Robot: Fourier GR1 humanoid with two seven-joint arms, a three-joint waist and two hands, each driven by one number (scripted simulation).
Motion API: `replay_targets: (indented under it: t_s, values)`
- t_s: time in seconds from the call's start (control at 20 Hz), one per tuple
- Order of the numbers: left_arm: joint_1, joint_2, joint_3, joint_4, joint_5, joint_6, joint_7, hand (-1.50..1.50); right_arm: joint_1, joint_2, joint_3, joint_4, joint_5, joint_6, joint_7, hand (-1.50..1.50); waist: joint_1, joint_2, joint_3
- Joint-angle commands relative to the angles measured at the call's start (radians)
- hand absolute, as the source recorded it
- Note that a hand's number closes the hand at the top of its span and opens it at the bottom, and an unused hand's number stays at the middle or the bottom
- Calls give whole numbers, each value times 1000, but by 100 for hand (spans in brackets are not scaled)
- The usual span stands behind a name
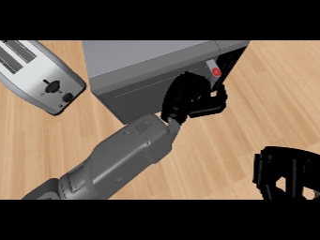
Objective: Pick up the milk, place it into the microwave and close the microwave
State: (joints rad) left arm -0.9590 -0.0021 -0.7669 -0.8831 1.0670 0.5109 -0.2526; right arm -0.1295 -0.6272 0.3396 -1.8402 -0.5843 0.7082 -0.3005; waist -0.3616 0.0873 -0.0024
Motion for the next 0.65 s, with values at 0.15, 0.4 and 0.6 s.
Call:
replay_targets:
  t_s: [0.15, 0.4, 0.6]
  values:
    - [95, 39, 92, 136, 85, -101, -63, 150, 74, 28, 32, -77, 23, -53, 6, 150, 58, 8, -7]
    - [95, 40, 86, 161, 123, -175, -79, 150, 121, 57, 71, -149, 63, -98, 15, 150, 71, -4, -7]
    - [91, 51, 78, 187, 143, -226, -87, 150, 152, 70, 88, -197, 88, -135, 28, 150, 81, -7, -7]
